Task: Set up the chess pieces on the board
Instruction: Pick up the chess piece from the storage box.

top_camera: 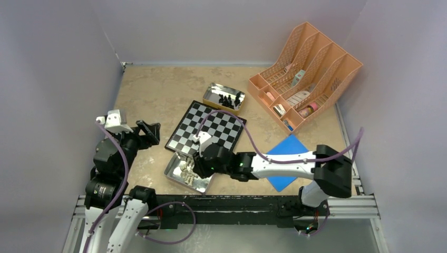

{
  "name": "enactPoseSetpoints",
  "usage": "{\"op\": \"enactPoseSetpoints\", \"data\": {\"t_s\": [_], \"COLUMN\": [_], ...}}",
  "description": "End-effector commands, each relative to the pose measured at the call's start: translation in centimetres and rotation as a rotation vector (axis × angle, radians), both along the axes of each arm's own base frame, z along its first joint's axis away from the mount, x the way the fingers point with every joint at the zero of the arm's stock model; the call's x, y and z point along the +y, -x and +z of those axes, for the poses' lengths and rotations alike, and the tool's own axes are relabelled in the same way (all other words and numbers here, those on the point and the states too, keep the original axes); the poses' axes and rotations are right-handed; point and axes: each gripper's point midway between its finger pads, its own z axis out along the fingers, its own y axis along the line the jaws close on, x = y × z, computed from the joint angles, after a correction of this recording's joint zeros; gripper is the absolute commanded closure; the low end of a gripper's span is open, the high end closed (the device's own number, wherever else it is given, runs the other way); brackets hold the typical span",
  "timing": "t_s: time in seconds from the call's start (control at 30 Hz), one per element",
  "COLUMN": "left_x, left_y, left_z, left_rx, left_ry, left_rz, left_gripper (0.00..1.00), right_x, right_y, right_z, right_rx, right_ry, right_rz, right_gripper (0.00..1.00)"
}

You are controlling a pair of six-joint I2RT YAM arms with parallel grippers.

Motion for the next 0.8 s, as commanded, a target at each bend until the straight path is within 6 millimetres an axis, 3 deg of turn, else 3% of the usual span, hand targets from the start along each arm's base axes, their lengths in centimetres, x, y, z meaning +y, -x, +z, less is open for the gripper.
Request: {"op": "enactPoseSetpoints", "data": {"t_s": [0.0, 0.2, 0.77], "left_x": [0.6, 0.8, 1.0], "left_y": [-0.2, 0.0, 0.3], "left_z": [0.2, 0.3, 0.5], "left_rx": [-0.002, -0.007, -0.024], "left_ry": [0.017, 0.018, 0.021], "left_rz": [0.041, 0.051, 0.059], "left_gripper": [0.24, 0.24, 0.24], "right_x": [0.9, 1.1, 0.7], "right_y": [-0.8, -1.0, -1.6], "right_z": [-0.8, -3.7, -5.9], "right_rx": [-0.042, -0.051, -0.078], "right_ry": [0.064, 0.162, 0.267], "right_rz": [-0.039, -0.055, -0.102], "right_gripper": [0.68, 0.65, 0.65]}}
